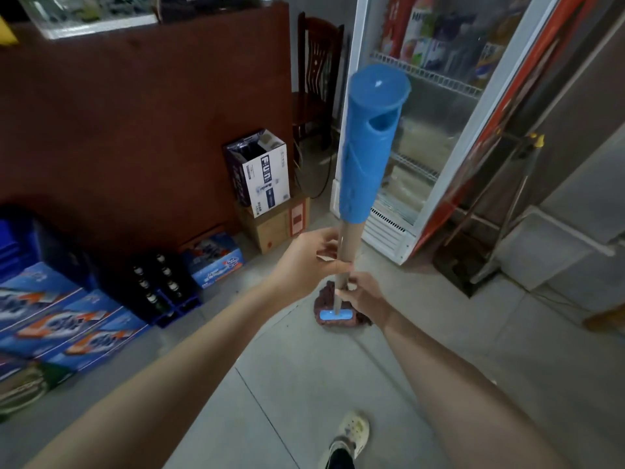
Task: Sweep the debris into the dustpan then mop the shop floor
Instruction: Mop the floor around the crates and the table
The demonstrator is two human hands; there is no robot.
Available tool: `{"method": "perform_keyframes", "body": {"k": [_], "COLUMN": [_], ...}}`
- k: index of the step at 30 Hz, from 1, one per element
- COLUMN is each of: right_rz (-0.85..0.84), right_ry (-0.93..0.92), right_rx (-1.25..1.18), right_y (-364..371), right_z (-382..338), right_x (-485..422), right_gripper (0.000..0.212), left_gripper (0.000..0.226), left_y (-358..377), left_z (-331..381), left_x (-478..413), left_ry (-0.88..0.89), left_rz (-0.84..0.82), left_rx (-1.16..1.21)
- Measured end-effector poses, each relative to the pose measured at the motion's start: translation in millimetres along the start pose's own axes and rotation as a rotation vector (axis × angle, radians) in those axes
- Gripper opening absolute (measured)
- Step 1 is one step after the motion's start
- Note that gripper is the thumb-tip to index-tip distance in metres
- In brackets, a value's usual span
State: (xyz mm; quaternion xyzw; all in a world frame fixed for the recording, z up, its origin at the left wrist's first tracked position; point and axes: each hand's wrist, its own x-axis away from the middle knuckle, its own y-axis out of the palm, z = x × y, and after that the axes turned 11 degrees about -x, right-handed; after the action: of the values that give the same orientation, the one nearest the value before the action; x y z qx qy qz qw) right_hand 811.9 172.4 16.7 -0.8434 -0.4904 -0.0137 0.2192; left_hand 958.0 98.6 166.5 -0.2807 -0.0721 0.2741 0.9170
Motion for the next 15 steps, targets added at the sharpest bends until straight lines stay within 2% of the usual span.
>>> {"method": "perform_keyframes", "body": {"k": [3, 6, 8, 11, 13, 15], "right_rz": [-0.035, -0.075, -0.041, -0.075, -0.011, -0.030], "right_ry": [0.016, 0.134, 0.243, 0.421, 0.497, 0.582], "right_rx": [0.001, -0.124, -0.210, -0.450, -0.455, -0.538], "right_y": [25, 50, 64, 84, 92, 89], "right_z": [27, 44, 50, 63, 72, 77], "right_x": [18, 38, 52, 75, 91, 104], "right_gripper": [0.015, 0.012, 0.016, 0.013, 0.026, 0.024], "left_gripper": [0.032, 0.022, 0.028, 0.035, 0.038, 0.037], "left_y": [10, 24, 31, 44, 55, 68], "left_z": [-13, -36, -57, -69, -60, -54], "left_x": [40, 81, 106, 135, 153, 169], "left_ry": [-0.017, -0.099, -0.199, -0.252, -0.305, -0.344], "left_rz": [-0.004, -0.006, -0.047, -0.181, -0.224, -0.218], "left_rx": [-0.009, 0.005, 0.006, -0.019, -0.041, 0.004]}}
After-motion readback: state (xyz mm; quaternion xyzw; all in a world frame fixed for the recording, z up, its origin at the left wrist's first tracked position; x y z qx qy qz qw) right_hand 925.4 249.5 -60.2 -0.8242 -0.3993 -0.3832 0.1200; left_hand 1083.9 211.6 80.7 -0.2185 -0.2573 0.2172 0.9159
